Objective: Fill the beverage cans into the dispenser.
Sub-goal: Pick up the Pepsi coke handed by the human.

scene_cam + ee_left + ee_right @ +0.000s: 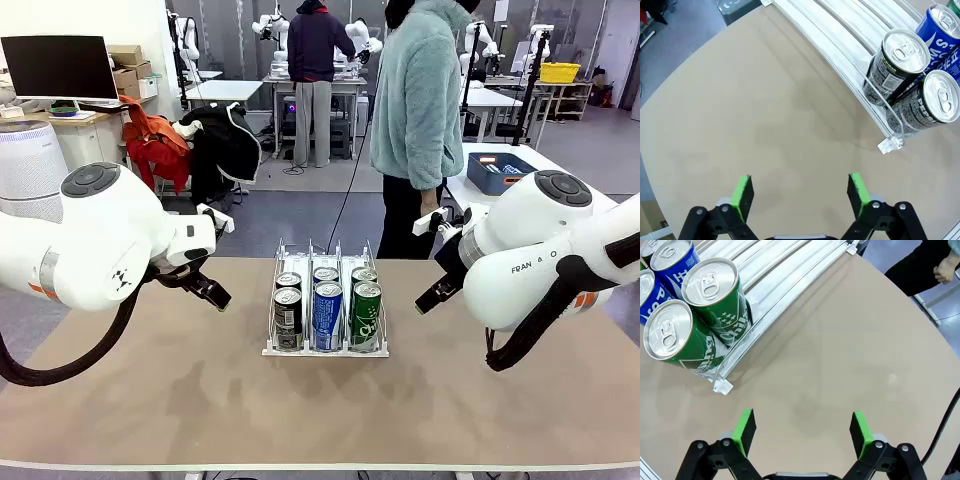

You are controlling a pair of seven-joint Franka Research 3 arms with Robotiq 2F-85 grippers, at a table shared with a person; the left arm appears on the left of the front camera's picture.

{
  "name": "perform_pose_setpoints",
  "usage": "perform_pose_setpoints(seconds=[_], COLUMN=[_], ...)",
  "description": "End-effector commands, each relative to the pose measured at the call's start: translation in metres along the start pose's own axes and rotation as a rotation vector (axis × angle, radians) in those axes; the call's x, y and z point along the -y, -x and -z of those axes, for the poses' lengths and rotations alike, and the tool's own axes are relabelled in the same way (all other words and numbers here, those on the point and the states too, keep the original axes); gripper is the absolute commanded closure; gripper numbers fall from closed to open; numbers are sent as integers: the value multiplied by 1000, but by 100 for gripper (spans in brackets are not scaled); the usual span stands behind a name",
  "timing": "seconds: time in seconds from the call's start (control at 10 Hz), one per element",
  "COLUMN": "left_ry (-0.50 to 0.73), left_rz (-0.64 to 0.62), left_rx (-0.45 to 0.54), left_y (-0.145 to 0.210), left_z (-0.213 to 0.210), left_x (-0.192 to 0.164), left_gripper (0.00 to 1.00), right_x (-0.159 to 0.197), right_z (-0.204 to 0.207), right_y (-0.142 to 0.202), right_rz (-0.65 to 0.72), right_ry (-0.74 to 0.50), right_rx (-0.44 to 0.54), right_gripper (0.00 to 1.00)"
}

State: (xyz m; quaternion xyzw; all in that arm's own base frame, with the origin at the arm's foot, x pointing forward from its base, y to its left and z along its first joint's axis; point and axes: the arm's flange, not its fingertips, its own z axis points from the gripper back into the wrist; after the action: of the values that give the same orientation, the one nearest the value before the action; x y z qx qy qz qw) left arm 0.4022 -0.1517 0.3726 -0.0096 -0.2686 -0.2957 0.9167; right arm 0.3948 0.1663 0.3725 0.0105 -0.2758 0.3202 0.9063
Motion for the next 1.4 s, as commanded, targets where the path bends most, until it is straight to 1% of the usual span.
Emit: perform_pose_setpoints(seconds=[0.0, 1.3], left_ry=[0, 0], left_rz=[0, 1], left_rx=[0, 0], left_y=[0, 0], left_z=[0, 0], left_x=[0, 0], left_gripper=[0, 0], right_x=[0, 0], right_z=[0, 0], right_y=[0, 0], right_rz=[0, -1], right_ry=[0, 0], right_rx=[0, 0], right_gripper=[0, 0])
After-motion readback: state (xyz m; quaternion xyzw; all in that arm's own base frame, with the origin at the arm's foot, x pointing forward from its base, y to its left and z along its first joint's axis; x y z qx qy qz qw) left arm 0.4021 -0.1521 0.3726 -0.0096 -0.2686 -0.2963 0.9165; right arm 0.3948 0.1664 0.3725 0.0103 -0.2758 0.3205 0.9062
